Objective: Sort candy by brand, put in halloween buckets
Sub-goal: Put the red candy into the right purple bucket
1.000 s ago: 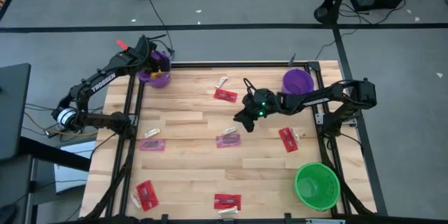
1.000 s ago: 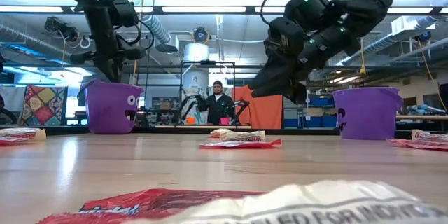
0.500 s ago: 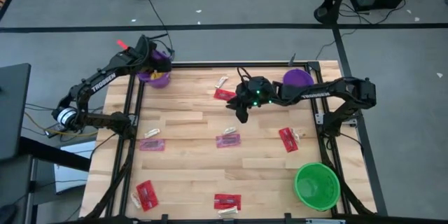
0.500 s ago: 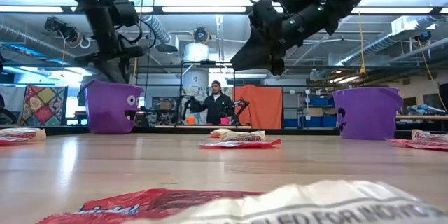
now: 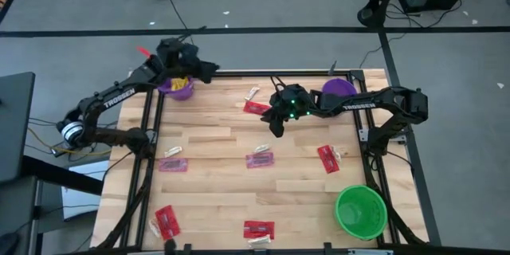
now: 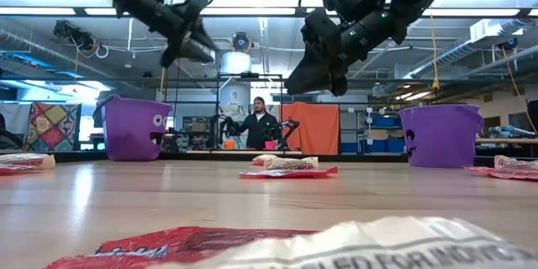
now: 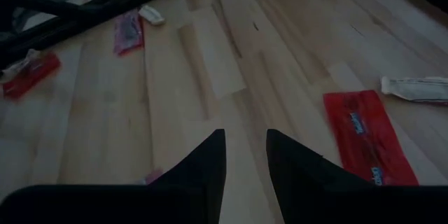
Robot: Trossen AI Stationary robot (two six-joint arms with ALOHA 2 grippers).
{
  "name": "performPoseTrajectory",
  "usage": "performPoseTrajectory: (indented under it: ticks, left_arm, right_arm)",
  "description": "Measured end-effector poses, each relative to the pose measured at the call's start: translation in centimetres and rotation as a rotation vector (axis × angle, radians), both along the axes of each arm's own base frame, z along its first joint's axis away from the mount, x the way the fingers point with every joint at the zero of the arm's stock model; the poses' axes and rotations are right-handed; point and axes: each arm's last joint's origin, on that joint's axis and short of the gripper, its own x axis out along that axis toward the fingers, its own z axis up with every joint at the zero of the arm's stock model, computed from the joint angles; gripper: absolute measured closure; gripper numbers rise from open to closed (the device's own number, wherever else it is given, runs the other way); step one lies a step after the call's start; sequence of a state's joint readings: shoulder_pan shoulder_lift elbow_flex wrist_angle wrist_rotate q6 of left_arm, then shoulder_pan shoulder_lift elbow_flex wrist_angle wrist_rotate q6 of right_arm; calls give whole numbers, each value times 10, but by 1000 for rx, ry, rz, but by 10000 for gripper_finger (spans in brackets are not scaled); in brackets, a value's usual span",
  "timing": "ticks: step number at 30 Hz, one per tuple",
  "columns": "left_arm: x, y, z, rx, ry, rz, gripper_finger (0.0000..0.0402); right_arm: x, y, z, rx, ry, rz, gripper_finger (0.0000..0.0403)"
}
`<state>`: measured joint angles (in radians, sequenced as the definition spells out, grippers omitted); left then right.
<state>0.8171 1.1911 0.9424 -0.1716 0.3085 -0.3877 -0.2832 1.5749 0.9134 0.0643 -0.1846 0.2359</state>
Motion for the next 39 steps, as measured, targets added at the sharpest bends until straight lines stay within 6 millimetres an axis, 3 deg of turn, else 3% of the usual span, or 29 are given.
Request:
performPoseTrajectory:
  ticks: [12, 18, 24, 34, 39]
  left_arm:
    - [50, -37, -10, 200, 73, -302, 253]
    - [60, -40, -16, 158, 80, -209, 253]
    - [67, -41, -24, 5, 41, -198, 253]
    - [74, -46, -25, 84, 57, -251, 253]
    - [78, -49, -27, 115, 68, -263, 276]
  right_arm:
    - [-13, 12, -18, 72, 239, 20, 287]
    - [-14, 24, -18, 71, 269, 51, 309]
    - [-18, 30, -6, 67, 242, 35, 390]
    - [-41, 31, 30, 45, 182, -134, 396]
    - [-53, 36, 40, 70, 191, -184, 398]
